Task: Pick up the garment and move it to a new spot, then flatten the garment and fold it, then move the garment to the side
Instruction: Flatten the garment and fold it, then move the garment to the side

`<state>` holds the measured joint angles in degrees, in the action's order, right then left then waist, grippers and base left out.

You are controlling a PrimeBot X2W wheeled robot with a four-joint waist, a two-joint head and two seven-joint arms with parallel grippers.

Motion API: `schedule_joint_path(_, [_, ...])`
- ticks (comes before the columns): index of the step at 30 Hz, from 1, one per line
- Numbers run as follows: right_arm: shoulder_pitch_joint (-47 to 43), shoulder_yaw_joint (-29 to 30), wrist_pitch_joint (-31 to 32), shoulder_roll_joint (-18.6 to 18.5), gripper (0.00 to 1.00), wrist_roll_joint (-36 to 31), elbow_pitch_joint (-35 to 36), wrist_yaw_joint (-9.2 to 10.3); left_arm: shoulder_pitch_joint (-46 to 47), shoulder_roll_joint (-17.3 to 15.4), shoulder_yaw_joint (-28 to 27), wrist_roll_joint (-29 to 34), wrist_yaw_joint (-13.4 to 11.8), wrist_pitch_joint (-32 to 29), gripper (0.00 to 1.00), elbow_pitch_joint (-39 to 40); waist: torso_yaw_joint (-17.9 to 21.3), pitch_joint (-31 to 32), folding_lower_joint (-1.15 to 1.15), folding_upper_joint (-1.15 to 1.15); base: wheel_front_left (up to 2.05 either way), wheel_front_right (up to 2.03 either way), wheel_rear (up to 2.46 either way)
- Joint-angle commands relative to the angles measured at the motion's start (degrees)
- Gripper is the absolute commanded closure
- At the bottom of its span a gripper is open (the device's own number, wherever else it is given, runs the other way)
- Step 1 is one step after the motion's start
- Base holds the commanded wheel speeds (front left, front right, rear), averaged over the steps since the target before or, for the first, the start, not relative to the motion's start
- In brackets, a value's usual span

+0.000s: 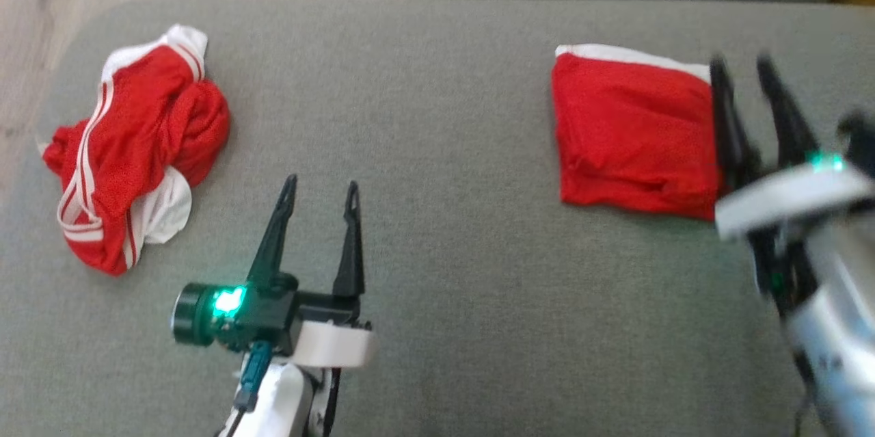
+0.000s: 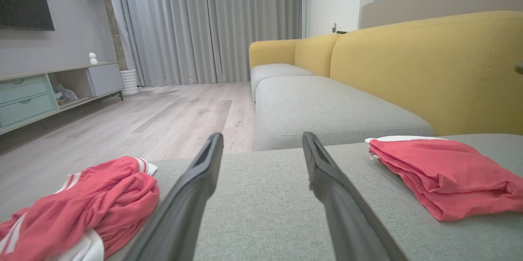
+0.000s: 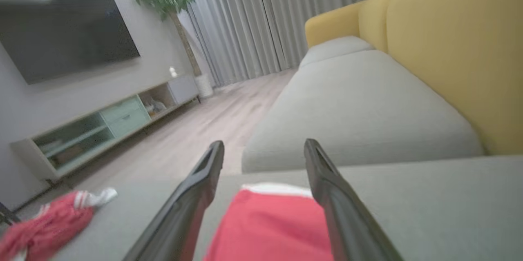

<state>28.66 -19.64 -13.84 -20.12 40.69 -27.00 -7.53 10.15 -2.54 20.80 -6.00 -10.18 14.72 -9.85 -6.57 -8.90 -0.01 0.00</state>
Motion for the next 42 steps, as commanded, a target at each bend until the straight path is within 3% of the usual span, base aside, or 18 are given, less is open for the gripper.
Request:
schedule_joint_path(1, [-4.81,-0.12,-1.03,-1.4,0.0,-3.45,3.14,0.04,-0.28,-0.34,-2.61,-0.32,-0.31,0.28,0.0,2.01,1.14,2.91,0.01,0.0,0.0,0.0,0.0])
schedule_joint_path(3, [-9.16,2.36,-1.11,-1.42,0.0,-8.4,5.29,0.04,-1.57,-0.34,-3.03,-0.58,-0.13,0.28,0.0,1.74,1.31,4.57,0.01,0.0,0.0,0.0,0.0])
schedule_joint_path(8, [-20.0,8.7,-1.14,2.54,0.0,-21.27,8.47,0.04,-5.23,-0.43,-4.03,0.56,0.3,0.28,0.0,0.3,1.46,8.5,0.01,0.0,0.0,0.0,0.0])
schedule_joint_path(16, [-26.73,13.1,-1.15,7.96,0.0,-30.91,10.32,0.04,-9.24,-0.57,-6.67,1.12,0.82,0.28,0.0,-1.48,1.8,10.95,0.01,0.0,0.0,0.0,0.0])
schedule_joint_path(24, [-29.59,15.42,-1.15,11.01,0.0,-33.59,11.92,0.04,-10.18,-0.52,-7.94,1.97,1.84,0.28,0.0,-2.99,1.89,12.11,0.01,0.0,0.0,0.0,0.0])
schedule_joint_path(42, [-29.43,15.68,-1.16,11.84,0.0,-34.47,11.91,0.04,-10.43,-0.42,-9.37,3.34,2.44,0.28,0.0,-3.92,3.08,12.29,0.01,0.0,0.0,0.0,0.0])
